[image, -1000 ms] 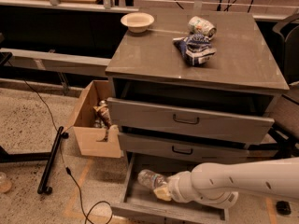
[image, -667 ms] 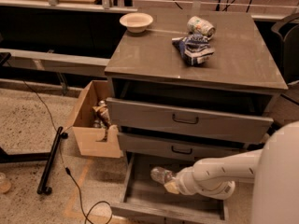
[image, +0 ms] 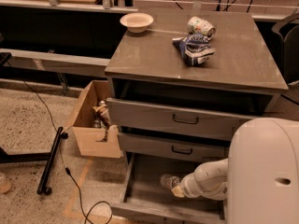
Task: Place water bottle into bottom drawer
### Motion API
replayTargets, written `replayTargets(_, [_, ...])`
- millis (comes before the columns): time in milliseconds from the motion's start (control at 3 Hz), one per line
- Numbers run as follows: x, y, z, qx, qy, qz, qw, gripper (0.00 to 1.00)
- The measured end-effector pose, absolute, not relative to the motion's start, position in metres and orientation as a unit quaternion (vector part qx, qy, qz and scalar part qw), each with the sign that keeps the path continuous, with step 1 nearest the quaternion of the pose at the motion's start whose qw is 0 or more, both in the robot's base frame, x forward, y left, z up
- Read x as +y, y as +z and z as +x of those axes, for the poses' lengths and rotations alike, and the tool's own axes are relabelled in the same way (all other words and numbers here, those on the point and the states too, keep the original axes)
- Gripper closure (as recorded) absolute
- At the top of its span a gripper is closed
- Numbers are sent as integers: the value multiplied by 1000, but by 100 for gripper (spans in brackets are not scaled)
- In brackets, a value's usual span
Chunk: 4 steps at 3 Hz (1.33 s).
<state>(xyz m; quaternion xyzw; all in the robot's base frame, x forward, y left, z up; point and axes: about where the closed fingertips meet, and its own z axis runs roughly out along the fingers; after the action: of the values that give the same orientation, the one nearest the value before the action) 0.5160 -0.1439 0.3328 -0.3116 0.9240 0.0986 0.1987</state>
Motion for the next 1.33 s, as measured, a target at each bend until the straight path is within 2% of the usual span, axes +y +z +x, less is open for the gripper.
replayTargets(333, [-149, 302, 522, 933, 117, -280, 193, 82])
replayTargets(1333, [-137, 280, 535, 937, 147, -245, 199, 12])
